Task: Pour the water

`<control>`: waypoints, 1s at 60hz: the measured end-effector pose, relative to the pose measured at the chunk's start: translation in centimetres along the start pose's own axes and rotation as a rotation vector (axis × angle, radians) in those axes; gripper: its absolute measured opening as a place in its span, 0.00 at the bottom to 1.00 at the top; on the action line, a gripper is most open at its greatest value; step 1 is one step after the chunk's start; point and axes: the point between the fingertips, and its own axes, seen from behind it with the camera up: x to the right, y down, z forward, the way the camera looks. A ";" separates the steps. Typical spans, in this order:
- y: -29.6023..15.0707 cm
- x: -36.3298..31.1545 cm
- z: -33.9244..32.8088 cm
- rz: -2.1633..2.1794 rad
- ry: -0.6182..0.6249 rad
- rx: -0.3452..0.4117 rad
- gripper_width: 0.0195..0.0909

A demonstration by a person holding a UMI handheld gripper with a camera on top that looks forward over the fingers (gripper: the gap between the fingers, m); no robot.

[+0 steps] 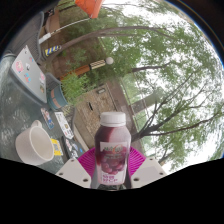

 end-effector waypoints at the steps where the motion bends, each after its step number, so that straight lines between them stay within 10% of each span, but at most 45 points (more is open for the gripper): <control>1: 0.5 -0.1 0.3 0.094 -0.003 -0.010 0.28; 15: 9.3 -7.2 0.2 1.278 -0.199 -0.215 0.28; 60: 13.9 -14.6 0.9 1.185 -0.256 -0.380 0.35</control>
